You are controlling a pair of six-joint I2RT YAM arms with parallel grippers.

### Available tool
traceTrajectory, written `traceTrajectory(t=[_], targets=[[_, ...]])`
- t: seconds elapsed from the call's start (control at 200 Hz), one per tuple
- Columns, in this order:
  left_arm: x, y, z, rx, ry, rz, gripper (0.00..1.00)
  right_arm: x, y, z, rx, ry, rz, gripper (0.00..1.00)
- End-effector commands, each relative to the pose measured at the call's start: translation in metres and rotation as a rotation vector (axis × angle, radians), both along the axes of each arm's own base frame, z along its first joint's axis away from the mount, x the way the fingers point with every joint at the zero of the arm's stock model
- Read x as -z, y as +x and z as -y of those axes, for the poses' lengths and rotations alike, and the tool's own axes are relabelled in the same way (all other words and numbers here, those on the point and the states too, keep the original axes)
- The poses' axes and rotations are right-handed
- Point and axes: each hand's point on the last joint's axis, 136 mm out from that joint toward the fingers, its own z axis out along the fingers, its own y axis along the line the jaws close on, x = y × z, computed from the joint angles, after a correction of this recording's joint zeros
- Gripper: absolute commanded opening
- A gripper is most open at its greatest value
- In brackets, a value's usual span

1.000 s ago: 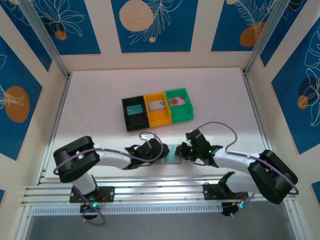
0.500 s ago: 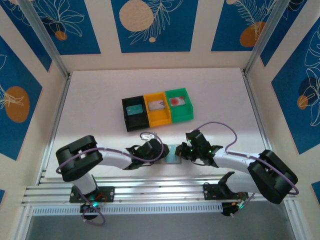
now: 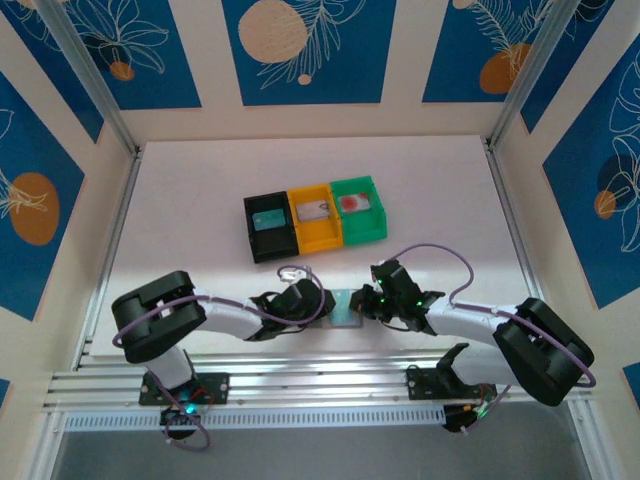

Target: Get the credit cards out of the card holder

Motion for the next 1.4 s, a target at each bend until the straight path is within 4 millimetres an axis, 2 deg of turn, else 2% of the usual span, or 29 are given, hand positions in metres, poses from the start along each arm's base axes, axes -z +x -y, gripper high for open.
traceTrajectory(t=[0.0,0.69,0.92,1.075,1.17,1.395], targets=[[0.018,-0.007,-0.011,-0.009,0.054,-0.031,0.21,0.045,-0.033,0.032,0.024,-0.155,-0.147,0.0],[0.006,-0.001,-0.009,-0.016,0.036,0.005,0.16,0.048,-0.037,0.028,0.012,-0.154,-0.151,0.0],[0.002,0.0,-0.006,-0.016,0.022,0.018,0.08,0.05,-0.039,0.026,0.006,-0.158,-0.156,0.0],[0.003,0.0,-0.009,-0.02,0.024,0.018,0.05,0.049,-0.039,0.028,0.008,-0.163,-0.152,0.0],[0.004,-0.001,-0.012,-0.022,0.027,0.02,0.0,0.048,-0.039,0.03,0.012,-0.17,-0.148,0.0],[0.002,-0.003,-0.018,-0.028,0.031,0.026,0.0,0.045,-0.038,0.034,0.02,-0.177,-0.142,0.0]])
